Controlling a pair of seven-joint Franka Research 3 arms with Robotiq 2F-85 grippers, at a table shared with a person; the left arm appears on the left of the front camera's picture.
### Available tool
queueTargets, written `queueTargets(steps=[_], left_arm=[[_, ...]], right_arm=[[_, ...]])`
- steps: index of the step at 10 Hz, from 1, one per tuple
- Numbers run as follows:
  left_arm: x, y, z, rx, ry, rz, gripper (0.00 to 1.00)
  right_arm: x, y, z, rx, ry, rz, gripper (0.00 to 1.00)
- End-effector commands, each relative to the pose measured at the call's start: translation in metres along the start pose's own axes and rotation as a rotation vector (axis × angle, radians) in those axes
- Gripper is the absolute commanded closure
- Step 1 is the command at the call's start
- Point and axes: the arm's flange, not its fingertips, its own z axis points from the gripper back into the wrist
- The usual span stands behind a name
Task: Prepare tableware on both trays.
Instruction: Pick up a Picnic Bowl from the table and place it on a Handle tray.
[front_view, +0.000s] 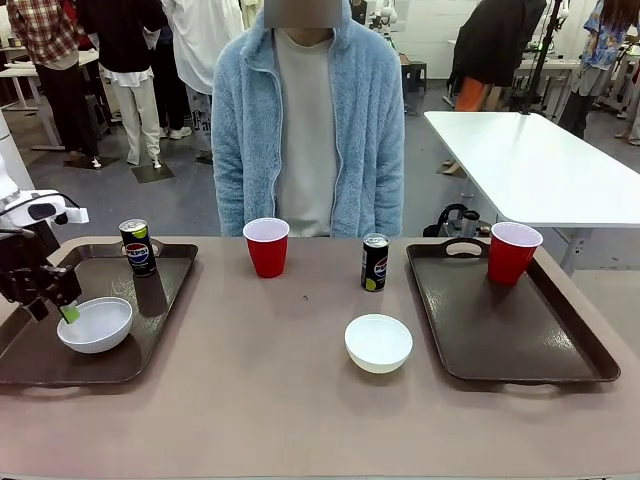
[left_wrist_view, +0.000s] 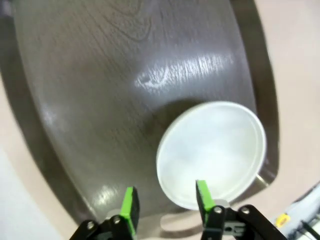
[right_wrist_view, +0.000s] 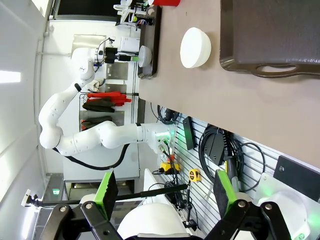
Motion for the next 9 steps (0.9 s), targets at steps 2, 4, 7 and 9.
queueTargets(steps=[2,4,7,9], left_arm=[[-0.030,-0.015,0.030,0.052,-0.017,-0.044,0.00],[-0.032,-0.023,0.045,0.061,-0.050,-0.013,0.08],[-0.028,-0.018,0.043,0.046,-0.040,-0.047,0.08],[-0.028,-0.018,0.043,0.046,-0.040,-0.047,0.08]], right_arm=[[0.002,0.002,0.001,0.009,-0.014,-0.008,0.00],[0.002,0.002,0.001,0.009,-0.014,-0.008,0.00],[0.002,0.002,0.001,0.009,-0.014,-0.008,0.00],[0.002,0.002,0.001,0.009,-0.014,-0.008,0.00]])
